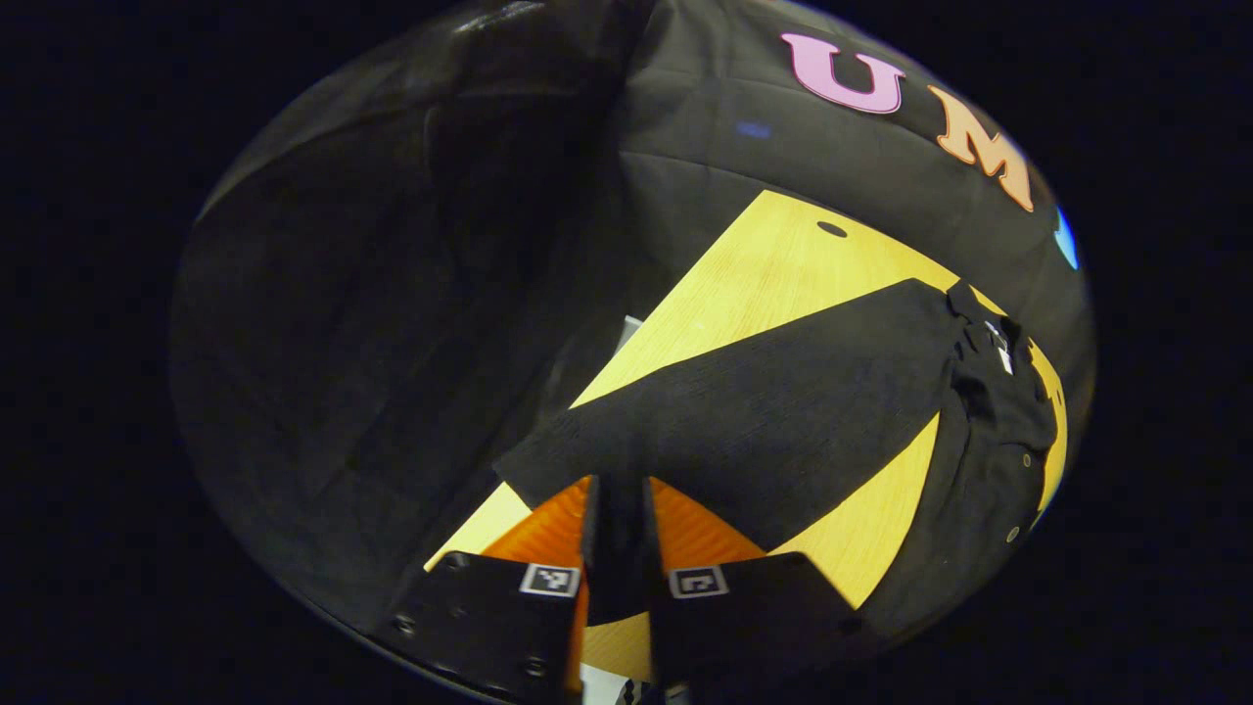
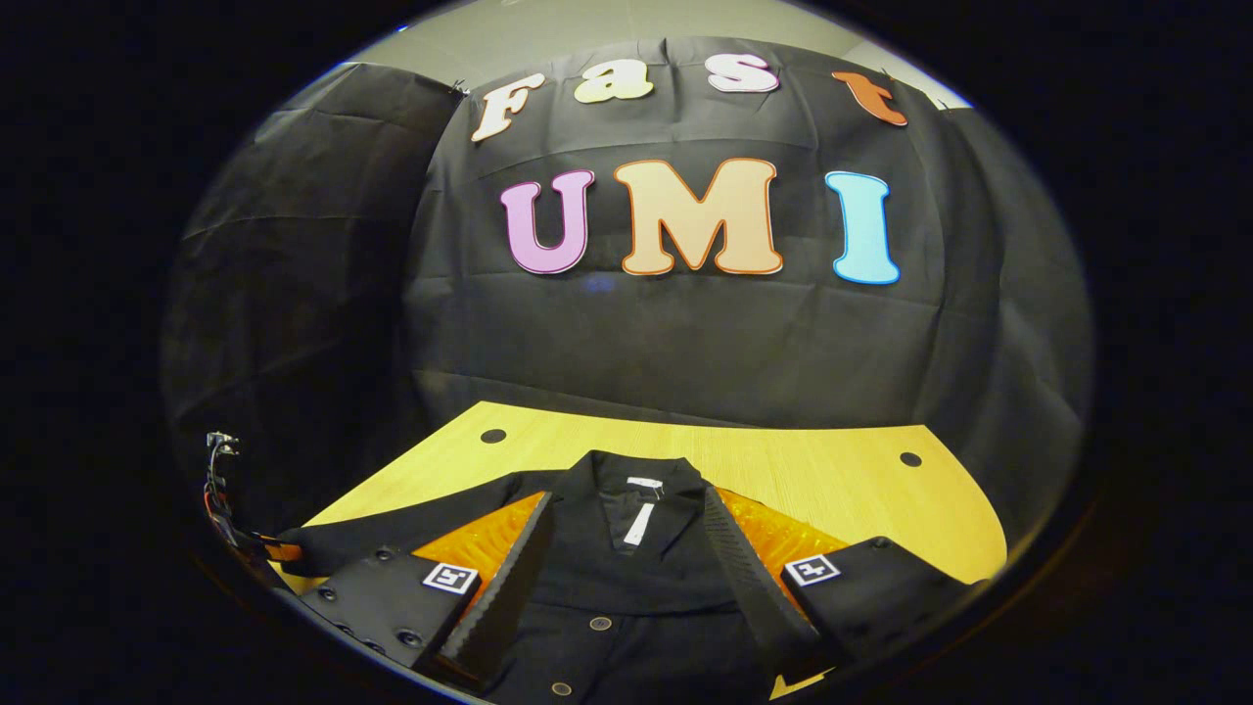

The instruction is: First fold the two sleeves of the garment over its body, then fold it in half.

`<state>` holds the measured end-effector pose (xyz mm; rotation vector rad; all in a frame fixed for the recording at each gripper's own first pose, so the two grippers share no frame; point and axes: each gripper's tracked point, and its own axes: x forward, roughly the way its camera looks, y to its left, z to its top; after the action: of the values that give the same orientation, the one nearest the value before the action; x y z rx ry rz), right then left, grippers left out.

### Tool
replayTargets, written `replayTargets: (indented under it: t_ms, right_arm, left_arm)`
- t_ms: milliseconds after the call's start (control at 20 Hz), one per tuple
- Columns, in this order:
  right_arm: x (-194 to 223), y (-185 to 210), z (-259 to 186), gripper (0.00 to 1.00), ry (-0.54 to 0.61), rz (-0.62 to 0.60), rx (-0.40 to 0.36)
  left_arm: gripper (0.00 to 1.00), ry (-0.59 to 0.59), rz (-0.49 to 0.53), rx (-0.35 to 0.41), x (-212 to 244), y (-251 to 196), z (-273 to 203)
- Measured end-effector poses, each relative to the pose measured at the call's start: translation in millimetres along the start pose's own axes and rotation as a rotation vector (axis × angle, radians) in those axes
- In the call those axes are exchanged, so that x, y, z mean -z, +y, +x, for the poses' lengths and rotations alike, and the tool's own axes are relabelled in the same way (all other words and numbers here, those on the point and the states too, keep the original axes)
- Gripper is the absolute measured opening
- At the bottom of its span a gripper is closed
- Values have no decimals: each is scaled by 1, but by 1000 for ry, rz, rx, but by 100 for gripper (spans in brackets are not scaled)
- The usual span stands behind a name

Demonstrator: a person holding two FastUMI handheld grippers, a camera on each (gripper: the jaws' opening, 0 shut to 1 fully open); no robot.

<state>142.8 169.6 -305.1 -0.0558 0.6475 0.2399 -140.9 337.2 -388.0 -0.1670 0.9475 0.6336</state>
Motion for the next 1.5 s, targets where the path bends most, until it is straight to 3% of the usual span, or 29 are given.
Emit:
replayTargets:
  t_ms: [100, 400, 650, 700, 750, 950, 1000, 1500]
  right_arm:
    - [1, -5, -2, 100, 5, 14, -5]
    - [-2, -34, -21, 98, -16, 15, 13]
    - [5, -67, -39, 98, -26, 44, 39]
    - [6, -74, -44, 94, -26, 52, 44]
    - [8, -81, -47, 98, -26, 58, 50]
    - [16, -114, -63, 94, -25, 82, 82]
    - [17, -122, -67, 98, -27, 91, 88]
    - [34, -189, -100, 98, -34, 155, 153]
  left_arm:
    - [0, -16, -10, -15, 1, 1, 1]
    - [0, -67, -80, -25, -22, -4, -13]
    - [0, -214, 2, -6, -83, -25, -42]
    - [0, -231, 5, 10, -96, -37, -48]
    - [0, -250, 5, 28, -104, -50, -53]
    - [0, -322, 46, 99, -131, -101, -72]
    - [0, -342, 63, 119, -137, -114, -76]
    - [0, -433, 274, 331, -173, -252, -125]
